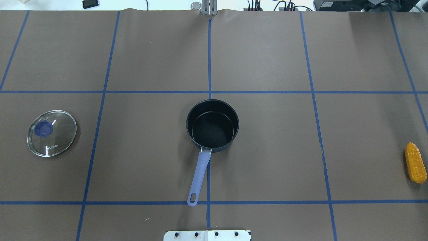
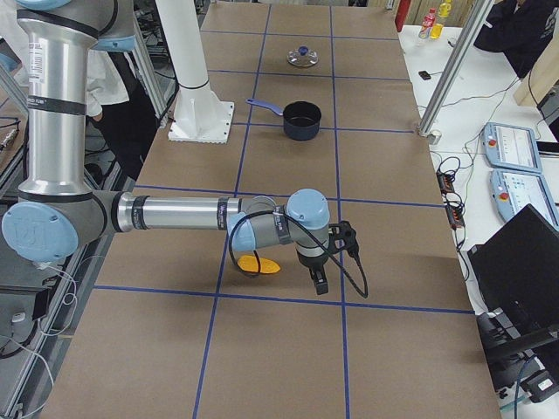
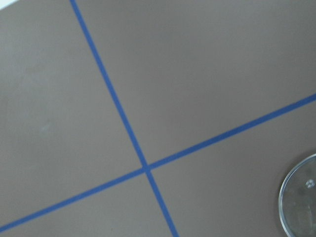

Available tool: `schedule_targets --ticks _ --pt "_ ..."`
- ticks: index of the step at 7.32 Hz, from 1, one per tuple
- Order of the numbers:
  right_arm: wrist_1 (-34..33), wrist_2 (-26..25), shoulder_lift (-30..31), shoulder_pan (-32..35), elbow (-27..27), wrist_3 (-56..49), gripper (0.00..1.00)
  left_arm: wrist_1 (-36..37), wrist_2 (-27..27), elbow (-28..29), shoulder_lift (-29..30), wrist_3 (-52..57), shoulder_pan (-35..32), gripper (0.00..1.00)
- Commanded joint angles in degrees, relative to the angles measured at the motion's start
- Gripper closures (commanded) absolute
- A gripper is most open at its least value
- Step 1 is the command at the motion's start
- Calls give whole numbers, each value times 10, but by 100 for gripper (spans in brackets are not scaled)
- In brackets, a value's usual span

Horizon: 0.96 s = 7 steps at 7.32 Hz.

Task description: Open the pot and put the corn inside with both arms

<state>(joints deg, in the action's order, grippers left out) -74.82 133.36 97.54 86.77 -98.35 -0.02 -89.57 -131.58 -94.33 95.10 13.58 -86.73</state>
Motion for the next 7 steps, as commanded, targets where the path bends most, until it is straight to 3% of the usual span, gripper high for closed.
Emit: schedule_targets --ticks 1,4,6,7 --pt "172 -7 77 -64 -18 205 0 -31 -10 3 -34 4 -11 2" --pt "334 -90 144 -177 -19 402 2 -33 -11 0 -33 5 -10 2" --pt "377 -214 164 -297 -18 510 2 -33 -11 -1 -33 5 -10 2" --pt "391 -227 176 -327 -18 526 2 -34 -11 -1 -33 5 -10 2"
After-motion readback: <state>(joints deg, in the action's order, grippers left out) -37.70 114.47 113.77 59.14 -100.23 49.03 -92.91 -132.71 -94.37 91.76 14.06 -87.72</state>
